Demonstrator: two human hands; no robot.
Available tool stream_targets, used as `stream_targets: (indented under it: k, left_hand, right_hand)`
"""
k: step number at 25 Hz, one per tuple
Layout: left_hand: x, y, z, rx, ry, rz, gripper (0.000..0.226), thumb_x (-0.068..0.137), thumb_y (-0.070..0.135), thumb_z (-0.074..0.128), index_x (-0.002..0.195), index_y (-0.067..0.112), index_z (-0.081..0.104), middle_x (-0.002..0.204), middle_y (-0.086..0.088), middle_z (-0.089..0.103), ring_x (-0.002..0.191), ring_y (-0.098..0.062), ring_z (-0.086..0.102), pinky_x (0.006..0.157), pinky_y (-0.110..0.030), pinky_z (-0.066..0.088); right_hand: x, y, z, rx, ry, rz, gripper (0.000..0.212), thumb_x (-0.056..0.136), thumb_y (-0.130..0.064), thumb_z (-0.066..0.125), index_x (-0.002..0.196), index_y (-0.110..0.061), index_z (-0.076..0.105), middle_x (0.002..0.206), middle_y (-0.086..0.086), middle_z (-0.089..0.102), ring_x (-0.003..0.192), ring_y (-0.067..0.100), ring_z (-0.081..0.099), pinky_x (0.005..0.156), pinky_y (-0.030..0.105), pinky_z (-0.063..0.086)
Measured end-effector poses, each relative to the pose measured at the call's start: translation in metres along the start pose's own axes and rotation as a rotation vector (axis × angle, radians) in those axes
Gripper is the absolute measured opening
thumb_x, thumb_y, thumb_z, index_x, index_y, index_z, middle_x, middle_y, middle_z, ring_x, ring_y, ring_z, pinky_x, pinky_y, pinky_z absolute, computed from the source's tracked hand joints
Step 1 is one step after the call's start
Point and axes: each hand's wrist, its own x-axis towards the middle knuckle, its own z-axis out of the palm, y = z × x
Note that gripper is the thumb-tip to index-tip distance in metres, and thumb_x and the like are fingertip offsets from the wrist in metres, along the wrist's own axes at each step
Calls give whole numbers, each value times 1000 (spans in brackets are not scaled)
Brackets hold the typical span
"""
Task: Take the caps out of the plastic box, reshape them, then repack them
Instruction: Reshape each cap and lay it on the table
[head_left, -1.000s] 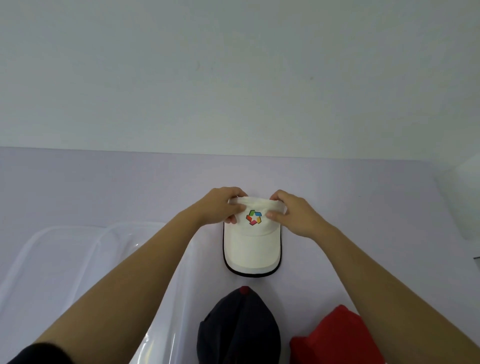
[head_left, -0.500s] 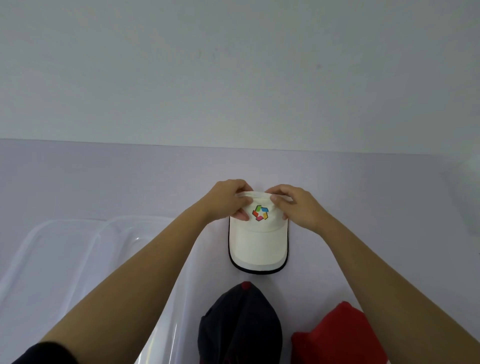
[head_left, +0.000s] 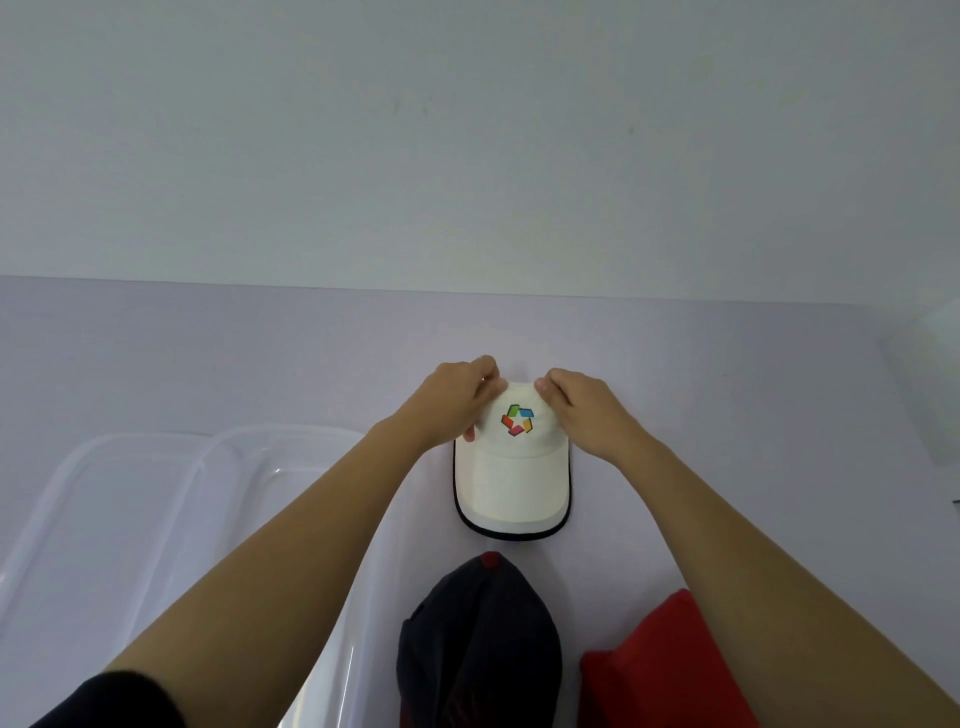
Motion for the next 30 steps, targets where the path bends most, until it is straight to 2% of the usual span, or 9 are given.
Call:
stream_targets:
  k: [2,5,8,11,13,16,22,26,30]
  left_hand:
    - [-2,0,-1,28,5,-13,32,99,33,38,99,8,57,88,-8,64,57,-16,62,63,-26,48]
    - [-12,5,-10,143,76,-57,42,97,43,40,125,17,55,120,-9,56,81,-21,62,80,-34,51]
    - [-32,20,-16,78,387,-119,38,96,37,43,119,10,57,118,-8,59,95,-24,60,80,-32,45]
    - [-66,47,0,-307,540,-249,36,96,25,41,93,-4,62,91,-18,68,73,-25,59,65,-33,43]
    - [-99,70,30,-451,472,-272,35,95,25,40,90,-1,63,87,-15,69,78,-27,63,70,-33,48]
    - [-141,105,81,-452,296,-240,30,97,25,38,85,4,57,74,-2,60,64,-9,51,57,-12,38]
    - [-174,136,180,-499,217,-284,46,99,37,31,116,2,55,113,-14,58,105,-27,55,92,-37,41]
    - [-179,148,210,-547,343,-389,40,101,38,26,95,6,50,91,-13,60,85,-29,59,76,-39,46]
    - [-179,152,211,-539,374,-377,40,101,36,23,86,7,46,73,-5,52,72,-25,54,68,-37,43]
  right_hand:
    - [-4,0,0,2,-7,3,30,99,-31,35,82,-11,49,76,-1,52,75,18,49,59,21,35]
    - [-15,0,-8,-56,-31,8,37,98,-39,34,123,-17,50,128,6,49,111,24,51,92,34,43]
    - [-40,-1,-26,-158,160,-25,44,96,-43,38,134,-22,44,145,5,34,132,26,33,107,43,29]
    - [-91,-2,-42,96,332,-86,37,97,-36,40,128,-18,51,135,2,47,129,17,39,109,34,29]
    - [-137,7,-42,271,436,-38,33,98,-34,37,123,-20,54,124,-7,53,118,7,45,101,24,33]
    - [-199,36,-29,473,578,114,29,99,-32,33,111,-25,58,111,-9,60,109,6,53,88,14,36]
    - [-261,94,23,574,542,373,34,100,-33,31,108,-18,60,108,-2,62,106,15,56,90,25,39]
    - [-264,90,50,620,526,409,38,99,-35,33,82,-11,57,76,-4,60,75,14,56,66,23,42]
    - [-255,98,40,794,600,461,48,97,-37,38,55,-14,35,54,2,38,53,16,36,53,30,33]
